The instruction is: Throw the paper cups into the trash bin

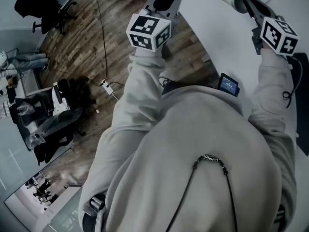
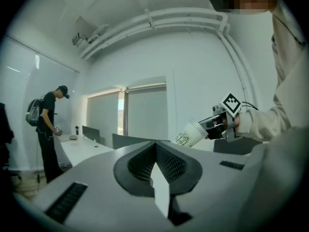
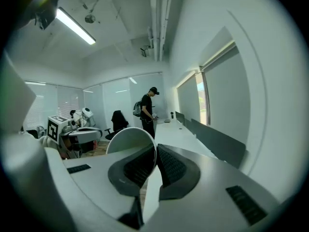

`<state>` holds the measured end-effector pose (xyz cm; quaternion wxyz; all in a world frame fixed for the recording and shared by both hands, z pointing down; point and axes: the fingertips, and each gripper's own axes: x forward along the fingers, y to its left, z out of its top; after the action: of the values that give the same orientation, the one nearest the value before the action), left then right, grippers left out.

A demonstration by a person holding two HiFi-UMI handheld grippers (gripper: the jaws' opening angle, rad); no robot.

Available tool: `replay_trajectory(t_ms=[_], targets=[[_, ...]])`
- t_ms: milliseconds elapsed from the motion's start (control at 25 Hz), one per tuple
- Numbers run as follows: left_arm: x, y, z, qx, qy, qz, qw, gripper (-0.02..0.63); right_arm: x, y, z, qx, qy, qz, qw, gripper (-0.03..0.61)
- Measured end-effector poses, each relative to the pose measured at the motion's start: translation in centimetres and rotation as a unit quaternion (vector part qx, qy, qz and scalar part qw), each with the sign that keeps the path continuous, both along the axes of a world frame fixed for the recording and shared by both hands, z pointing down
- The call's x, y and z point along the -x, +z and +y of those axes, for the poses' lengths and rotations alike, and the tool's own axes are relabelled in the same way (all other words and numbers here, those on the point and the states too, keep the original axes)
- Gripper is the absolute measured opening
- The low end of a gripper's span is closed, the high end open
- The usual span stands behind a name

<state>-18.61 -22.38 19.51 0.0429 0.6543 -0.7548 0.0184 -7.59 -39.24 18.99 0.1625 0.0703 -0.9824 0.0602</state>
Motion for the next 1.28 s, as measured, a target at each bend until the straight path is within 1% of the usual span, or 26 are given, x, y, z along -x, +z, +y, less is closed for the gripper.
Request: replay_trajectory(t_ms=[120, 240, 320, 400, 520, 600, 720, 840, 960, 1040, 1120, 1200, 1280], targets=[[5.6, 0.6, 6.6, -0.008, -0.048, -0.004, 0.9988, -0.005, 6.4, 0.4, 5.7, -0.003, -0.042, -0.010, 0.999, 0.040], [9.1, 0.1, 11.2, -0.008, -0.075, -0.013, 0.9971, -0.005, 10.9, 0.3, 9.9, -0.003, -0.077, -0.008, 0.997, 0.040], [10.6, 0.6, 13.3, -0.004, -0.080, -0.011, 0.9967, -0.005, 13.5, 0.4, 12.3, 0.001, -0.110, -0.005, 0.994, 0.040], [12.3, 1.7, 15.0, 0.001, -0.077, -0.008, 0.9970, -0.005, 16.0, 0.7, 14.2, 0.001, -0.134, -0.005, 0.991, 0.040], [16.1, 3.0, 17.5, -0.004, -0.085, 0.002, 0.9964, -0.005, 19.8, 0.8, 16.8, 0.002, -0.146, -0.010, 0.989, 0.040], [18.1, 3.5, 19.2, -0.015, -0.093, 0.007, 0.9956, -0.005, 21.4, 1.8, 18.6, 0.003, -0.152, 0.000, 0.988, 0.040], [19.7, 3.1, 20.9, -0.018, -0.095, -0.004, 0.9953, -0.005, 23.4, 2.4, 19.4, 0.003, -0.154, 0.024, 0.988, 0.040], [20.9, 2.3, 22.7, -0.007, -0.108, -0.001, 0.9942, -0.005, 26.5, 0.7, 21.0, 0.005, -0.184, 0.029, 0.982, 0.040], [22.0, 1.8, 25.6, -0.007, -0.129, 0.012, 0.9916, -0.005, 28.8, -0.8, 25.0, -0.007, -0.223, 0.031, 0.974, 0.040], [23.1, 1.2, 27.6, -0.008, -0.154, 0.012, 0.9880, -0.005, 30.6, -1.2, 27.5, -0.002, -0.255, 0.029, 0.966, 0.040], [24.3, 1.0, 29.4, -0.010, -0.194, 0.011, 0.9809, -0.005, 32.9, -1.4, 29.4, 0.007, -0.296, 0.021, 0.955, 0.040], [25.4, 1.0, 31.1, -0.010, -0.235, 0.012, 0.9718, -0.005, 35.3, -1.8, 31.2, 0.013, -0.336, 0.006, 0.942, 0.040], [25.5, 1.3, 32.8, -0.001, -0.264, 0.018, 0.9644, -0.005, 37.1, -1.9, 33.2, 0.019, -0.371, 0.000, 0.928, 0.040]])
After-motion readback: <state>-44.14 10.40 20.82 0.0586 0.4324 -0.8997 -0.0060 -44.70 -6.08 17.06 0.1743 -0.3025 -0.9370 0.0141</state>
